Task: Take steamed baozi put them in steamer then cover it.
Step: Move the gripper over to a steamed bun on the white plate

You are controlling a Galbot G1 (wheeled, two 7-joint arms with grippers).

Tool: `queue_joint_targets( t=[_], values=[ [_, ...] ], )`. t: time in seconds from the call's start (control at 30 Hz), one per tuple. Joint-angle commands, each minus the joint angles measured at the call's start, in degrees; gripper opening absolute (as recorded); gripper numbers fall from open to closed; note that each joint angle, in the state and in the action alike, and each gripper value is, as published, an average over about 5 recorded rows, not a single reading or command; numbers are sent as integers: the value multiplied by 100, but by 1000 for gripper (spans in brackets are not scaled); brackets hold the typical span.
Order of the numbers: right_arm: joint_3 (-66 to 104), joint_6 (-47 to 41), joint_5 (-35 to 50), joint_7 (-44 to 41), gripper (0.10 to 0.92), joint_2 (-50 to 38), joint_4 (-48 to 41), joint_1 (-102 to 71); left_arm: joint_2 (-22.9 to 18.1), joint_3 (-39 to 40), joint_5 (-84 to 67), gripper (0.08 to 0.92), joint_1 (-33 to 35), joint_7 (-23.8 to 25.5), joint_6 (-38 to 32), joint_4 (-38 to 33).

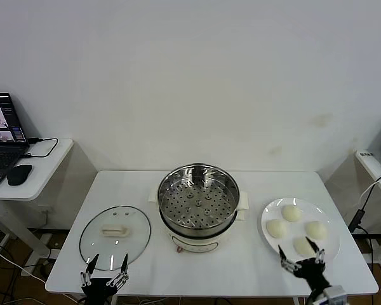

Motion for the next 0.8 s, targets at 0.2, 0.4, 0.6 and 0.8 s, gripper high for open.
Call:
queue_joint_targets(
  t=[0.2, 0.4, 0.6, 0.8],
  values=[
    [-7, 25, -2235, -1324, 823, -2500, -1279, 1920, -103, -73, 97, 823, -132, -78, -140, 71],
    [-1516, 452, -2186, -2335, 823, -3580, -2277, 3510, -111, -93, 89, 823, -196, -100, -199, 49],
    [-3678, 450, -1415, -3401, 822, -4027, -2950, 5483, -104, -129, 181, 823, -174, -198, -282, 76],
    [-6248, 433, -778, -4481, 823, -3981, -3815, 7612, -68, -299, 161, 823, -246, -300, -196, 118]
  ],
)
